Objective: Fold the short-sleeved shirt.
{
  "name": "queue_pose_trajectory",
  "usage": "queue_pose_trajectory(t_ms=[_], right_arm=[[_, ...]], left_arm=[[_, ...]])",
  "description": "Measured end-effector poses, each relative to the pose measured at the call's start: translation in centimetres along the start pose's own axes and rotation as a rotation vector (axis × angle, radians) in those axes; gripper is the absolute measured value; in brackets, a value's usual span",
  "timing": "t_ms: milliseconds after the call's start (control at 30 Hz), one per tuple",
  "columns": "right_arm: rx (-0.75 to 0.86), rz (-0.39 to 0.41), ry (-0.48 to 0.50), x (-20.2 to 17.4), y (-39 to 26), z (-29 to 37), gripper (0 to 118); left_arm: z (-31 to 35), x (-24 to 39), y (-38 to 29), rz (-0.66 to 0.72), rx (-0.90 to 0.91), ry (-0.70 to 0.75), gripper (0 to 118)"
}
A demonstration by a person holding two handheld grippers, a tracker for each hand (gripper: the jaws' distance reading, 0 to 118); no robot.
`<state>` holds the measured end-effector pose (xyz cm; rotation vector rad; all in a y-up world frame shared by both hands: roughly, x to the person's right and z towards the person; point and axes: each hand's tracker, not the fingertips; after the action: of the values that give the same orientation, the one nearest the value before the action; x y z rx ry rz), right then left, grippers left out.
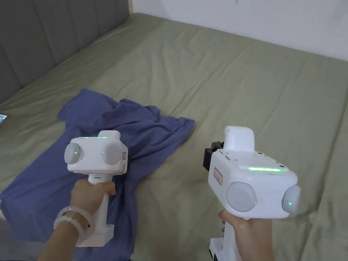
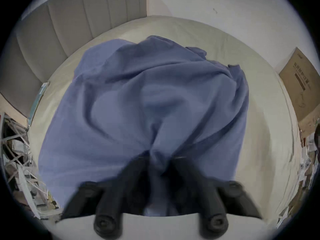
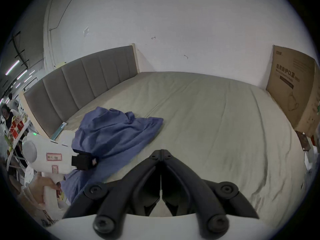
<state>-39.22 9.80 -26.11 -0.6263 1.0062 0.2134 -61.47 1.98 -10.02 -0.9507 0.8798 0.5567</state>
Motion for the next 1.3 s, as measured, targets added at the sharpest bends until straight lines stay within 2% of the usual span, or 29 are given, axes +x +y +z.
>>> queue_pose_trajectory(t_ms=[33, 200, 367, 400, 500, 667, 867, 933, 967, 1133, 1233, 1300], right_arm=[[-0.003, -0.003, -0.002, 0.0, -0.1, 0.1, 0], [-0.006, -0.013, -0.020, 1.3, -0.3, 1.0, 0], [0.012, -0.036, -0.047, 3.4, 0.1, 2.6, 0], [0.021, -0.042, -0.053, 3.9, 0.2, 3.1, 0], [0.052, -0.064, -0.085, 5.6, 0.5, 5.0, 0], [0.112, -0.128, -0.147, 9.3, 0.9, 8.8, 0], [0.199, -0.230, -0.276, 15.3, 0.9, 14.6, 0], [0.221, -0.262, -0.322, 17.5, 0.7, 16.5, 0], [0.238, -0.275, -0.354, 18.7, 0.6, 17.7, 0], [0.294, -0.260, -0.543, 23.3, -0.6, 22.8, 0], [0.304, -0.337, -0.585, 26.0, -1.8, 25.5, 0], [0.294, -0.363, -0.626, 27.5, -3.0, 26.7, 0]], left_arm=[[-0.1, -0.3, -0.1, 0.043, -0.010, -0.018, 3], [0.8, -0.2, 0.2, 0.059, -0.012, -0.028, 3], [3.1, -2.4, 1.5, 0.199, 0.006, -0.172, 3], [3.9, -2.2, 1.9, 0.208, 0.018, -0.160, 3], [6.4, -0.1, 3.2, 0.129, 0.087, -0.146, 3], [11.0, 6.0, 5.9, 0.047, 0.179, -0.254, 3], [17.9, 18.8, 6.9, -0.172, 0.284, -0.489, 3], [20.1, 23.2, 5.8, -0.219, 0.301, -0.598, 3], [21.4, 25.8, 5.0, -0.287, 0.315, -0.645, 3], [24.7, 34.7, 0.0, -0.485, 0.293, -0.858, 3], [23.6, 38.6, -3.8, -0.593, 0.273, -0.837, 3], [21.1, 40.4, -6.9, -0.639, 0.170, -0.847, 3]])
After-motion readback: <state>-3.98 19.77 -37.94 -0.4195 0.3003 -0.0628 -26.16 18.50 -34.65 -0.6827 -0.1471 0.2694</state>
